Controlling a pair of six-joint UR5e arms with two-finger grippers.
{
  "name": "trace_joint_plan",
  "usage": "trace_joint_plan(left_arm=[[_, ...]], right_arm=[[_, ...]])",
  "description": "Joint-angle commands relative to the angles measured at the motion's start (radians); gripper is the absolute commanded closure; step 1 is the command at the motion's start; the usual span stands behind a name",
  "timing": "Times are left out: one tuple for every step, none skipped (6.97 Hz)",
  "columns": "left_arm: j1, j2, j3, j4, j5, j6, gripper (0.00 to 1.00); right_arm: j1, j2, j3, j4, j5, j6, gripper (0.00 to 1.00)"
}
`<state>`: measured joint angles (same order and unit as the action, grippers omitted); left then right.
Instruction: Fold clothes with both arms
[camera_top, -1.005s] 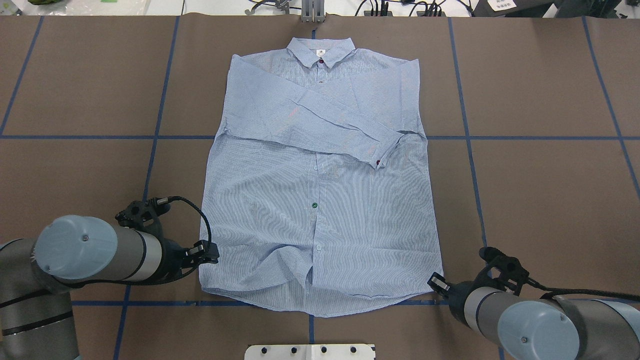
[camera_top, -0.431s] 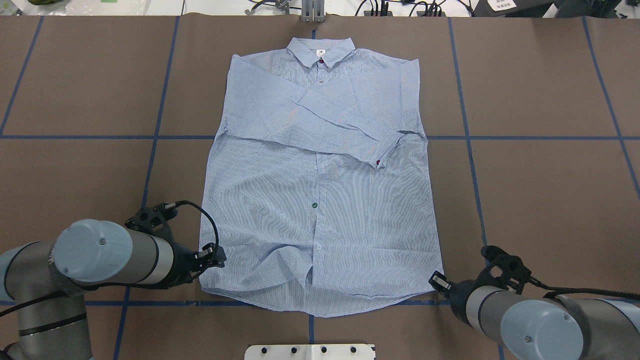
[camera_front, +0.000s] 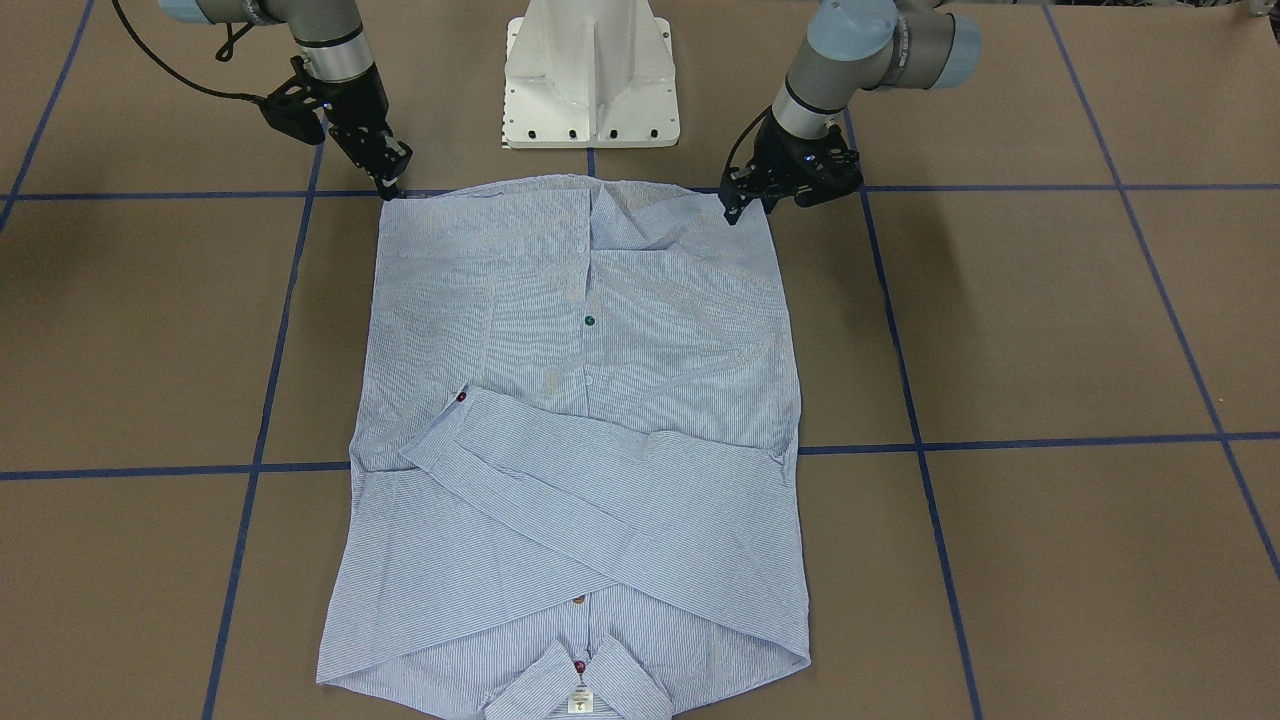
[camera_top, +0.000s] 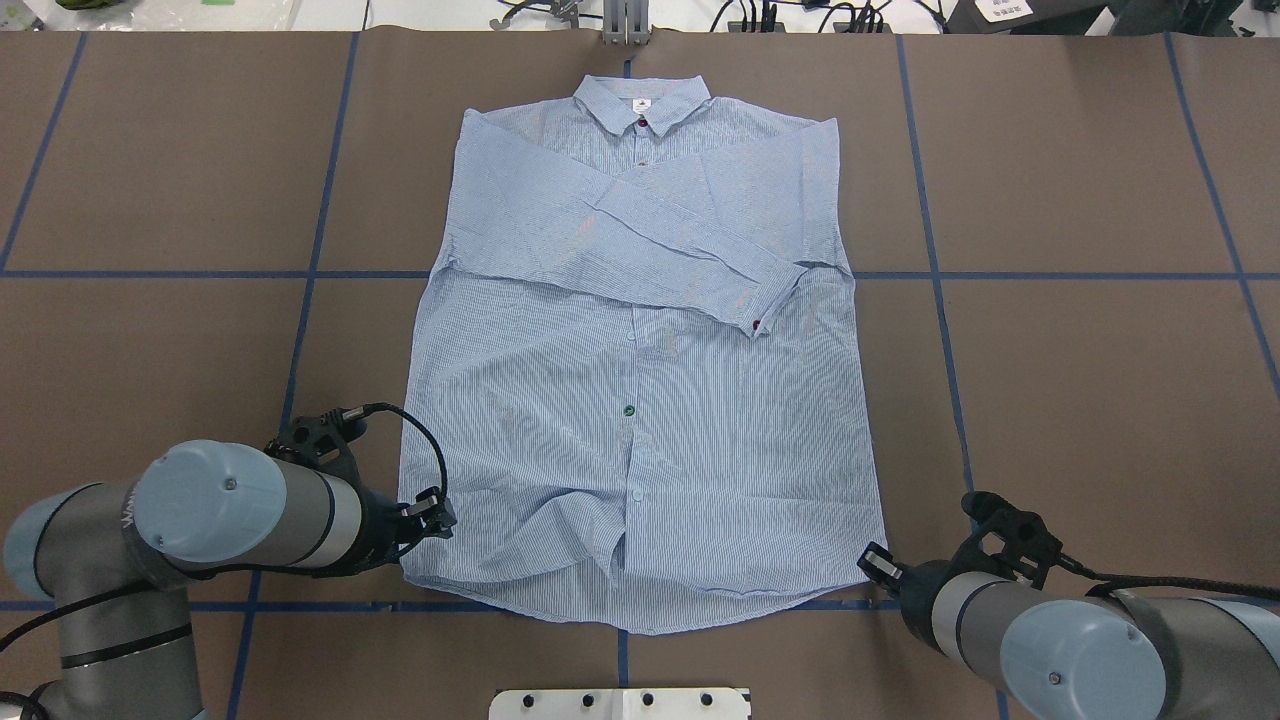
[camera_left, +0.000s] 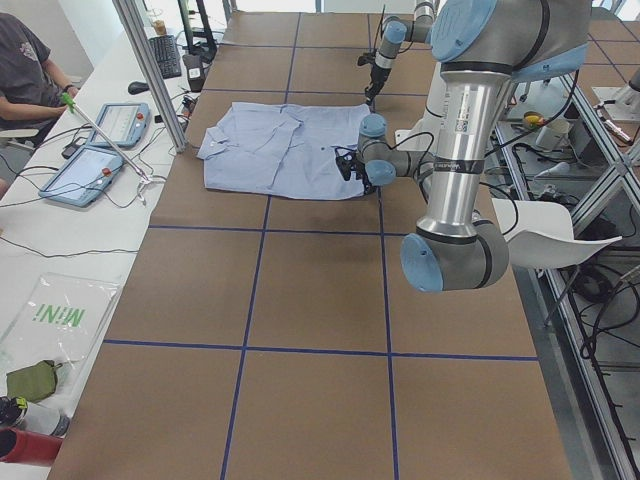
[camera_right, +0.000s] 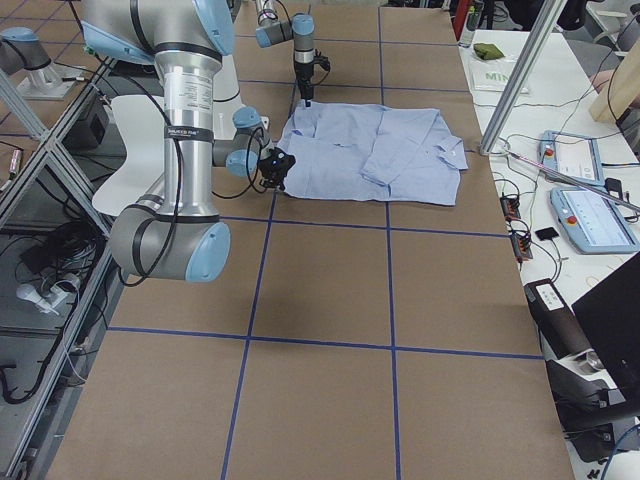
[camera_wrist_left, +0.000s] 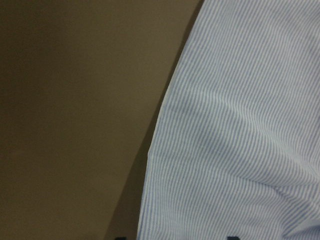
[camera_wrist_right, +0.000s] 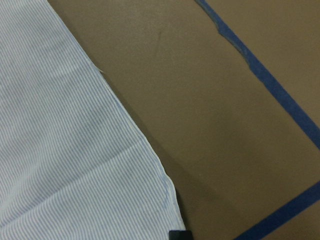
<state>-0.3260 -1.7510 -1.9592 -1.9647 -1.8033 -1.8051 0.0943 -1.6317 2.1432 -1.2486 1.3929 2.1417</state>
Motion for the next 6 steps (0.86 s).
trace_joint_plan(left_arm=[[-0.001,0.011,-0.007,0.003,-0.001,0.001,0.61],[0.001,0.031,-0.013,0.001,-0.001,0.003,0.61],[0.001,0.037,-0.027,0.004,-0.001,0.003,0.61],[0.004,0.038,-0.032,0.009,-0.002,0.003,0.61],[0.008,0.038,-0.033,0.009,-0.002,0.003,0.62],[0.008,0.038,-0.033,0.009,-0.002,0.003,0.79]], right_arm=[[-0.001,0.003,-0.002,0.0,0.0,0.0,1.0],[-0.001,0.007,-0.002,0.0,0.0,0.0,1.0],[-0.001,0.009,-0.003,0.0,0.0,0.001,1.0],[-0.002,0.01,-0.005,0.0,0.0,0.0,1.0],[-0.002,0.01,-0.006,0.0,0.0,0.0,1.0],[-0.002,0.01,-0.006,0.0,0.0,0.0,1.0]])
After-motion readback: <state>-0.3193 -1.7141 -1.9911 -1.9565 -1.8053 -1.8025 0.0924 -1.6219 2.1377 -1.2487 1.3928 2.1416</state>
